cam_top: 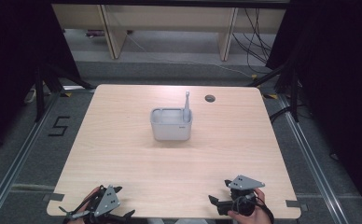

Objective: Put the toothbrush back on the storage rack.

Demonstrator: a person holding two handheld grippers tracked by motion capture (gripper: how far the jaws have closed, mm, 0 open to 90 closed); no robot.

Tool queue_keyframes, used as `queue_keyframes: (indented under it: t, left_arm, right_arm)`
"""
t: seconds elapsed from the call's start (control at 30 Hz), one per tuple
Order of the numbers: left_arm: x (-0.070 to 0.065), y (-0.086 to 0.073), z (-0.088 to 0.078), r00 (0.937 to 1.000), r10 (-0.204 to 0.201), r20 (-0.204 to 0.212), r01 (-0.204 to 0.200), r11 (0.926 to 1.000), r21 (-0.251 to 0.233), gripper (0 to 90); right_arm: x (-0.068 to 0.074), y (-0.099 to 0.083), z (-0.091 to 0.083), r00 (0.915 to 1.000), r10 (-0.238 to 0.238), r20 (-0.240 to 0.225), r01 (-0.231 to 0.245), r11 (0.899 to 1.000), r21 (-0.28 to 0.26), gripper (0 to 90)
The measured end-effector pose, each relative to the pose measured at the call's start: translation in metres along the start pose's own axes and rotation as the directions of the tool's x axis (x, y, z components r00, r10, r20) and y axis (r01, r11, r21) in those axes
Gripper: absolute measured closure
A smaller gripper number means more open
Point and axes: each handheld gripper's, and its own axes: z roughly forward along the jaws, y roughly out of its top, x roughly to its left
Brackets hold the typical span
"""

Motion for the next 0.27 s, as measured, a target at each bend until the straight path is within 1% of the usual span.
queue_keyframes:
  t: [0.03,0.07,0.1,0.13,0.17,0.2,0.23,0.27]
  left_arm:
    - [0.0002,0.0000,-0.0001,1.0000,0.002,0.000,-0.002,1.0000,0.000,15.1]
    - [-0.0003,-0.0002,0.0001,1.0000,-0.007,-0.001,0.007,1.0000,-0.002,15.1]
    - [0.0000,-0.0001,-0.0001,1.0000,-0.004,-0.002,0.004,1.0000,-0.001,15.1]
    - [-0.0002,-0.0001,0.0004,0.9999,-0.002,-0.015,0.002,1.0000,-0.004,15.1]
    - [0.0000,-0.0001,0.0003,0.9999,-0.001,-0.014,0.001,1.0000,-0.003,15.1]
    - [0.0000,-0.0001,0.0003,0.9999,0.000,-0.013,-0.001,1.0000,-0.004,15.1]
    - [-0.0001,-0.0001,0.0003,0.9999,0.000,-0.011,0.000,1.0000,-0.004,15.1]
    - [0.0003,-0.0001,0.0002,0.9999,0.005,-0.011,-0.005,1.0000,-0.004,15.1]
  right_arm:
    - [0.0001,0.0000,0.0000,1.0000,0.000,0.000,0.000,1.000,-0.001,16.7]
    - [0.0001,0.0000,0.0000,1.0000,0.000,-0.002,0.000,1.000,0.000,16.7]
    - [0.0000,0.0000,0.0001,1.0000,0.000,-0.002,0.000,1.000,0.000,16.7]
    - [-0.0001,0.0000,0.0002,1.0000,0.000,-0.002,0.000,1.000,0.001,16.7]
    - [0.0008,-0.0002,0.0006,0.9998,0.015,-0.012,-0.015,1.000,0.003,16.7]
    - [-0.0003,-0.0002,0.0008,1.0000,0.000,-0.004,0.000,1.000,-0.004,16.7]
    - [-0.0003,-0.0003,0.0015,0.9997,0.009,-0.021,-0.009,1.000,-0.006,16.7]
    - [-0.0004,0.0000,0.0003,1.0000,0.006,-0.003,-0.006,1.000,-0.002,16.7]
